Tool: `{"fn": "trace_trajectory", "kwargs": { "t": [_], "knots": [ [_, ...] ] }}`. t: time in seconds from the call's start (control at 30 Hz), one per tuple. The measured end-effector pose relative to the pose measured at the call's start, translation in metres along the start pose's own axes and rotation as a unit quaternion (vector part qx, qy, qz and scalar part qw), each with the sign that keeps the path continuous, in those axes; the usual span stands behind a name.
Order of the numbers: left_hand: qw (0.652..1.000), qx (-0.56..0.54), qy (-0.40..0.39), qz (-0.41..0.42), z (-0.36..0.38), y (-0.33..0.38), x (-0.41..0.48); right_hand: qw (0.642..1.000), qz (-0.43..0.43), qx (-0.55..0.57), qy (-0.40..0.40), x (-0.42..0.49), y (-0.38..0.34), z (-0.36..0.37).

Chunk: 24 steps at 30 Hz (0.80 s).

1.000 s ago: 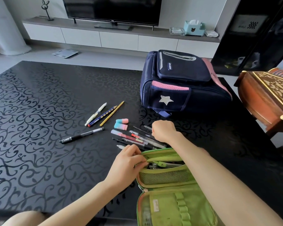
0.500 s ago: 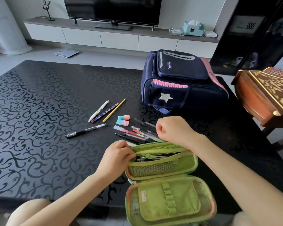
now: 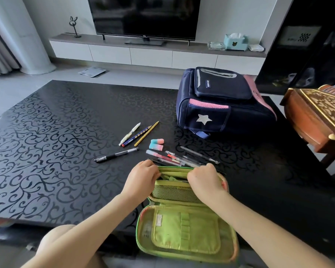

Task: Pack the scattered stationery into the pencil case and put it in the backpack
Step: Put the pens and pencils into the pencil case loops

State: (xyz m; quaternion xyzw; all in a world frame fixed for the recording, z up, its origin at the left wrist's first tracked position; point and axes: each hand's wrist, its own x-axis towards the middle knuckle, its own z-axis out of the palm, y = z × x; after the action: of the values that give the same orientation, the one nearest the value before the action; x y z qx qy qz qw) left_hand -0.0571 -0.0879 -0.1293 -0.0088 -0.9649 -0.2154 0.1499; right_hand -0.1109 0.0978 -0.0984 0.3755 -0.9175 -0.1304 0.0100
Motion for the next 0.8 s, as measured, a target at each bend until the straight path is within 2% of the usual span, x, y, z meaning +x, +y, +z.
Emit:
{"fn": "trace_trajectory", "kwargs": {
  "t": [0.13, 0.2, 0.33, 0.4, 0.5, 0.6, 0.7, 0.8],
  "knots": [
    [1.000, 0.010, -0.029, -0.002, 0.000, 0.001, 0.002, 0.996, 0.083, 0.021, -0.031, -0.017, 0.012, 0.006],
    [0.999, 0.012, -0.036, 0.004, -0.001, 0.004, 0.002, 0.989, 0.129, 0.065, -0.026, -0.026, 0.024, 0.012],
    [0.997, 0.025, -0.027, 0.061, -0.003, 0.016, 0.003, 0.948, 0.247, 0.196, 0.053, -0.047, 0.056, 0.025],
    [0.995, 0.025, -0.027, 0.092, -0.001, 0.028, 0.004, 0.922, 0.287, 0.255, 0.040, -0.053, 0.066, 0.032],
    [0.990, 0.053, -0.108, 0.070, 0.010, 0.053, 0.007, 0.875, 0.307, 0.374, -0.014, -0.052, 0.068, 0.042],
    [0.977, 0.116, -0.177, 0.029, 0.016, 0.071, 0.016, 0.843, 0.305, 0.442, -0.024, -0.050, 0.063, 0.052],
    [0.973, 0.136, -0.181, 0.041, 0.018, 0.080, 0.020, 0.824, 0.324, 0.464, -0.004, -0.047, 0.060, 0.053],
    [0.979, 0.128, -0.147, 0.065, 0.024, 0.097, 0.018, 0.798, 0.333, 0.499, 0.048, -0.047, 0.062, 0.048]
  ]
}}
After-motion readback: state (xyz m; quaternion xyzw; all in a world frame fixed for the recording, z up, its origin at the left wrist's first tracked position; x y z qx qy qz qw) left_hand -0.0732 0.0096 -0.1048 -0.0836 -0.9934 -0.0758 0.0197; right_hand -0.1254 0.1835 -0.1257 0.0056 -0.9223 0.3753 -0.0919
